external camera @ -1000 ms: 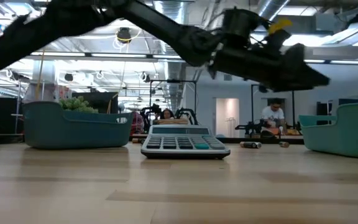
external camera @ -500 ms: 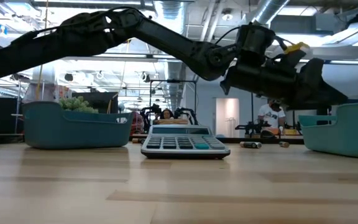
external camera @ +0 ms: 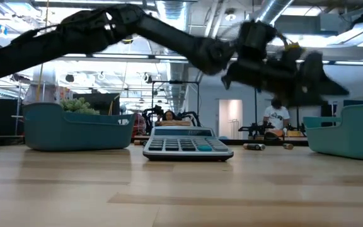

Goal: Sort batteries
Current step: Put the brown/black battery into the green bin

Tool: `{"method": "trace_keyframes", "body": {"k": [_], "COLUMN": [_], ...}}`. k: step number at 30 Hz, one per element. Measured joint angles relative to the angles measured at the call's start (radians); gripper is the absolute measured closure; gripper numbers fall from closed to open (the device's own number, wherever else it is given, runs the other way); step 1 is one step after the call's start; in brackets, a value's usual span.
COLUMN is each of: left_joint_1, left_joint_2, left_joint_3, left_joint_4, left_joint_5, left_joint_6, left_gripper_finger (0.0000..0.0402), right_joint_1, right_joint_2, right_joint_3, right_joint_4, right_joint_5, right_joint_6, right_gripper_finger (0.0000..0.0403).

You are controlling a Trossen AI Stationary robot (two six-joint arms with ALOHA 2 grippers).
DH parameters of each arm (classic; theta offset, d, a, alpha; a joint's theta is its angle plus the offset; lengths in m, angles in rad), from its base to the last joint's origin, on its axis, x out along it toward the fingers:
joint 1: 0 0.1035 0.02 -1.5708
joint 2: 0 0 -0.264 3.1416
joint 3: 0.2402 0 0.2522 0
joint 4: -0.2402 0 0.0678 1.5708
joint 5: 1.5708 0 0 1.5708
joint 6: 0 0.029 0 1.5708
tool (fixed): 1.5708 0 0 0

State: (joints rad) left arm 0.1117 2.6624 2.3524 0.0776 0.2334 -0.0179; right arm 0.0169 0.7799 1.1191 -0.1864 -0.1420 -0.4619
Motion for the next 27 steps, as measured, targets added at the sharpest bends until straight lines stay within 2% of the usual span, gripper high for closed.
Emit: {"method": "trace_keyframes", "body": {"k": [6,9,17,27], "left_joint_1": [0.000,0.000,0.006,0.017], "left_joint_2": [-0.108,-0.133,-0.173,-0.208], "left_joint_3": [0.003,0.001,0.001,-0.023], "left_joint_4": [-0.162,-0.229,-0.218,-0.149], "left_joint_5": [-0.089,-0.129,-0.160,-0.168], "left_joint_6": [0.124,0.147,0.179,0.230], "left_gripper_finger": [0.0107,0.0110,0.0136,0.0215], "right_joint_1": [-0.020,-0.051,-0.186,-0.298], "right_joint_2": [-0.014,-0.036,-0.061,-0.047], "right_joint_3": [0.000,0.000,0.000,0.000], "right_joint_4": [-0.033,-0.049,-0.125,-0.143], "right_joint_5": [0.090,0.094,0.096,0.095], "right_joint_6": [-0.016,-0.018,0.009,0.043], "right_gripper_finger": [0.0166,0.0166,0.0166,0.0166]}}
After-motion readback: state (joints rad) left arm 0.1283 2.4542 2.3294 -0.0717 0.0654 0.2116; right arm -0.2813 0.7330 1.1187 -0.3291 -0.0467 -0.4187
